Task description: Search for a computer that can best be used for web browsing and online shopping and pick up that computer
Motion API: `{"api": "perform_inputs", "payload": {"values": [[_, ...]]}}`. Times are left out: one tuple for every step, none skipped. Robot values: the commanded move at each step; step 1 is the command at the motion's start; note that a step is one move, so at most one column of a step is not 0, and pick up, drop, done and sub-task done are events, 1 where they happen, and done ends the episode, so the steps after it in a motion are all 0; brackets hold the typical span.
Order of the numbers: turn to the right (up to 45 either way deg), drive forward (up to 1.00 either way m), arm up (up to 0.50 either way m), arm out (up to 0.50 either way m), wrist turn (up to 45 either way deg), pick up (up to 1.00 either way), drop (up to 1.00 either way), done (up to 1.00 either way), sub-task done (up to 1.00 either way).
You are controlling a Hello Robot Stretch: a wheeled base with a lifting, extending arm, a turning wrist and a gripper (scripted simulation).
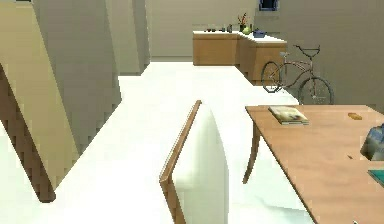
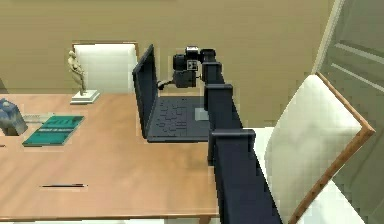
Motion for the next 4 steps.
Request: {"api": "perform_inputs", "payload": {"values": [[0.0,0.00,-0.30,0.00,0.0,0.00,0.00,0.00,0.00],[0.0,0.00,0.00,0.00,0.0,1.00,0.00,0.00,0.00],[0.0,0.00,0.10,0.00,0.0,0.00,0.00,0.00,0.00],[0.0,0.00,0.00,0.00,0.0,0.00,0.00,1.00,0.00]]}}
